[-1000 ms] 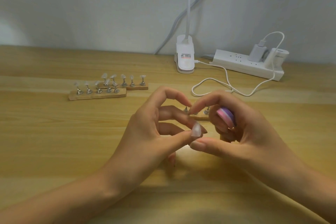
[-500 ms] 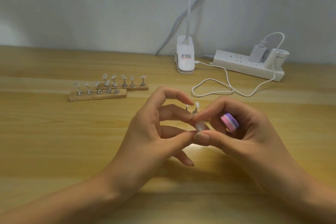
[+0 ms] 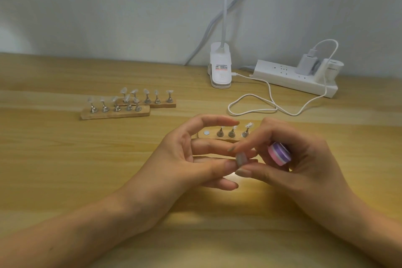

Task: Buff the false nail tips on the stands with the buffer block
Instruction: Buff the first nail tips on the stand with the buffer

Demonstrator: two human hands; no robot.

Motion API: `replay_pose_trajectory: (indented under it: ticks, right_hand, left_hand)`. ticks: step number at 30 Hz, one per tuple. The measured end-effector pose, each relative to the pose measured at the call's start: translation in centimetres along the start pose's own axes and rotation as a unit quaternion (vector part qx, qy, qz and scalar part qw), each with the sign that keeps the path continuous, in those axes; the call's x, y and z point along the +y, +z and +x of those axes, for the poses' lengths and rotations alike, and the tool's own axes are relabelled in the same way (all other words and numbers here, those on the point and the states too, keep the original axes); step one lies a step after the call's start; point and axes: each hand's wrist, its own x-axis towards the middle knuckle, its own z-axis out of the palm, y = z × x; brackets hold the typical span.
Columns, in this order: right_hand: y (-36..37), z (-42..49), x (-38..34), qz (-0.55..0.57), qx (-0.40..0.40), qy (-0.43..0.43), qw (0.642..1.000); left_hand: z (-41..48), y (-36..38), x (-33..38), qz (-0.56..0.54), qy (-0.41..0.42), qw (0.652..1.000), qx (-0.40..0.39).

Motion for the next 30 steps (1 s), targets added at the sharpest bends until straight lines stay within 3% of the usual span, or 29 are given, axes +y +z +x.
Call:
replay_pose_trajectory:
  ticks: [4, 11, 19, 23, 26, 30]
  right_hand:
    - [-0.1, -0.2, 0.3, 0.001, -0.03, 0.005, 1.0]
    - [0.0, -0.8, 1.3, 0.022, -0.073, 0.103, 0.992]
    - [0.0, -0.6, 0.9, -0.024, -0.086, 0.1, 0.991]
    - [0.1, -0.6, 0.8, -0.028, -0.092, 0.087, 0.992]
    - [0.2, -0.6, 0.9, -0.03, -0.079, 0.087, 0.993]
    - [0.3, -0.6, 1.2, -0.033, -0.064, 0.101, 0.992]
  left_hand:
    - [-0.2, 0.1, -0.1, 0.03, -0.011, 0.999, 0.012]
    - [-0.2, -0.4, -0.3, 0.109, -0.054, 0.993, 0.002]
    - [0.5, -0.8, 0.2, 0.167, -0.111, 0.978, -0.051]
    - [0.3, -0.7, 0.9, 0.318, -0.048, 0.946, -0.042]
    - [0.5, -0.2, 1.0, 0.492, 0.011, 0.87, -0.022]
    - [0.7, 0.4, 0.8, 0.461, 0.018, 0.887, 0.01]
